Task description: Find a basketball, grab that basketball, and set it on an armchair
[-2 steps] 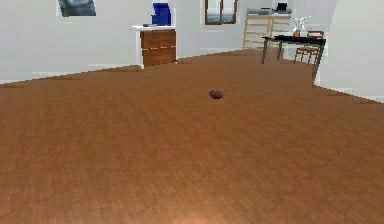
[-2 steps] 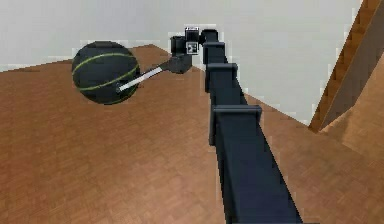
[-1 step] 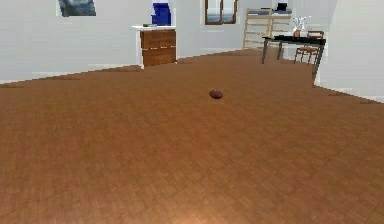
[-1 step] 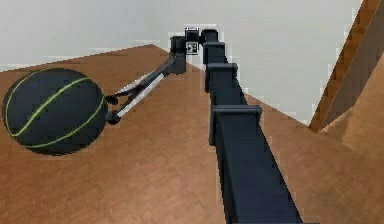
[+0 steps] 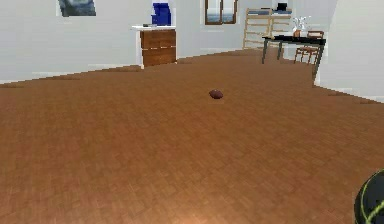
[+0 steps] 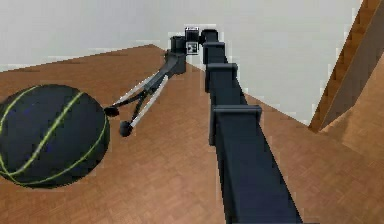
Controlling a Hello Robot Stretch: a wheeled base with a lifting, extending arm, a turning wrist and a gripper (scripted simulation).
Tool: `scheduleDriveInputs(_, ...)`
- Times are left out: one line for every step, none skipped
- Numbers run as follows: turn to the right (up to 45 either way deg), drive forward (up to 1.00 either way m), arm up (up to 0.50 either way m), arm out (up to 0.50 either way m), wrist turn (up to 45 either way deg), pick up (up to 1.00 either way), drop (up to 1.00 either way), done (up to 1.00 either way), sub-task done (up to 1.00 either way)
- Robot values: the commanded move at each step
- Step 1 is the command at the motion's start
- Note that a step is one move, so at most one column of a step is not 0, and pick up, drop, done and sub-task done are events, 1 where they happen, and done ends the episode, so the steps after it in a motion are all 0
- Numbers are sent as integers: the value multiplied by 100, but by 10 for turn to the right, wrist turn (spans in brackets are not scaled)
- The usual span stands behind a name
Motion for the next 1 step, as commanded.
scheduleDriveInputs(0, 0, 0, -44, 0, 0, 0, 0, 0)
